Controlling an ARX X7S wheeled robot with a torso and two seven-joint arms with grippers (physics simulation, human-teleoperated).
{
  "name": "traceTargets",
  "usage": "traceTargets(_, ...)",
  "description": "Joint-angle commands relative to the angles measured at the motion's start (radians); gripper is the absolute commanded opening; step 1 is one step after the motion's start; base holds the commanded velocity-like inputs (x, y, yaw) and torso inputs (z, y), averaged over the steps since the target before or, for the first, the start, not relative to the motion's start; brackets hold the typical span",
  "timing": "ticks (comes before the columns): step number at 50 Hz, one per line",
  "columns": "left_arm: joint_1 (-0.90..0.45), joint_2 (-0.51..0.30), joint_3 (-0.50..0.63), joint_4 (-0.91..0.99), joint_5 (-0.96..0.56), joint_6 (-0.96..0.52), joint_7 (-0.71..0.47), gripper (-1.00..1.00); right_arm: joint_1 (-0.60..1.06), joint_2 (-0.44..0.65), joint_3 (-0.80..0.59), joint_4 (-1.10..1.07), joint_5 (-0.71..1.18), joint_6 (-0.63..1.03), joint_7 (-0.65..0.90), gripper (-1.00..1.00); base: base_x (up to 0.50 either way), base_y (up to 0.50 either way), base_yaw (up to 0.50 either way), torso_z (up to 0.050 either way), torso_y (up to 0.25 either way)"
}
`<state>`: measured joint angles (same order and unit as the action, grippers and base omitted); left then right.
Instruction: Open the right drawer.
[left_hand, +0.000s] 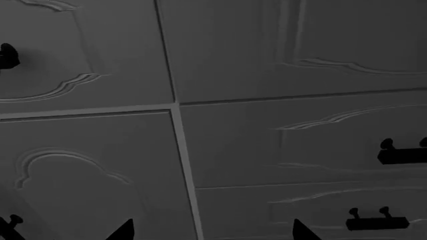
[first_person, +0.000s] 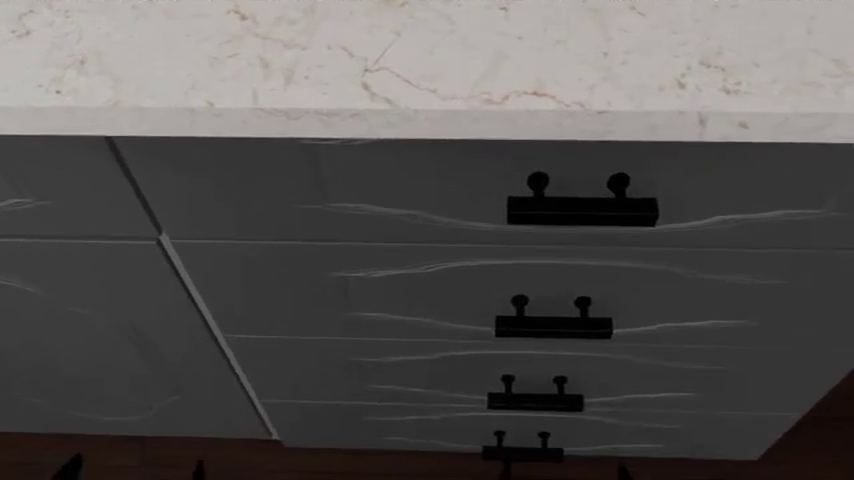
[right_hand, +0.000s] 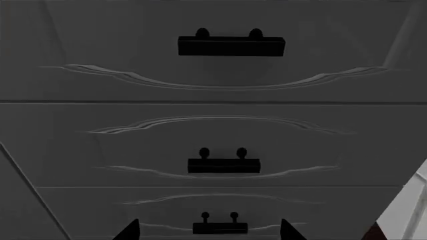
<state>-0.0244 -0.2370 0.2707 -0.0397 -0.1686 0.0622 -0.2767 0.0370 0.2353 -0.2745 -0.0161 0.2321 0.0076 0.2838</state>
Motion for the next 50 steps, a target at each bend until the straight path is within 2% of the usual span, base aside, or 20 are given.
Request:
traceTargets(1,0.002,0.018,-0.017,0.040,0.005,-0.018,0.013,1.00,0.003,-0.014,0.013,0.013,-0.014,-0.008,-0.023,1.00,0.00,0.00,0.00,0.000,0.000)
traceTargets(6,-0.018,0.014,-0.007,-0.049,0.015,0.041,0.037,1.00,0.002,-0.011,0.011,0.003,-0.012,-0.001,-0.019,1.00,0.00,0.00,0.00,0.000,0.000)
traceTargets(24,-0.020,0.020,0.004,0.006,0.017,-0.053,-0.008,1.00,0.002,-0.005,0.005,-0.010,-0.002,0.012,-0.009,1.00,0.00,0.00,0.00,0.000,0.000)
traceTargets(26,-0.016,0.017,0.007,0.010,0.015,-0.048,-0.004,1.00,0.002,-0.011,0.003,0.035,-0.008,-0.030,-0.017,1.00,0.00,0.00,0.00,0.000,0.000)
traceTargets(29,-0.009,0.014,0.006,0.014,0.010,-0.005,0.004,1.00,0.002,-0.003,0.004,-0.004,-0.001,0.005,-0.009,1.00,0.00,0.00,0.00,0.000,0.000)
traceTargets(50,-0.008,0.009,0.010,0.020,0.004,-0.004,-0.012,1.00,0.005,0.001,-0.004,0.018,0.008,-0.036,-0.019,1.00,0.00,0.00,0.00,0.000,0.000)
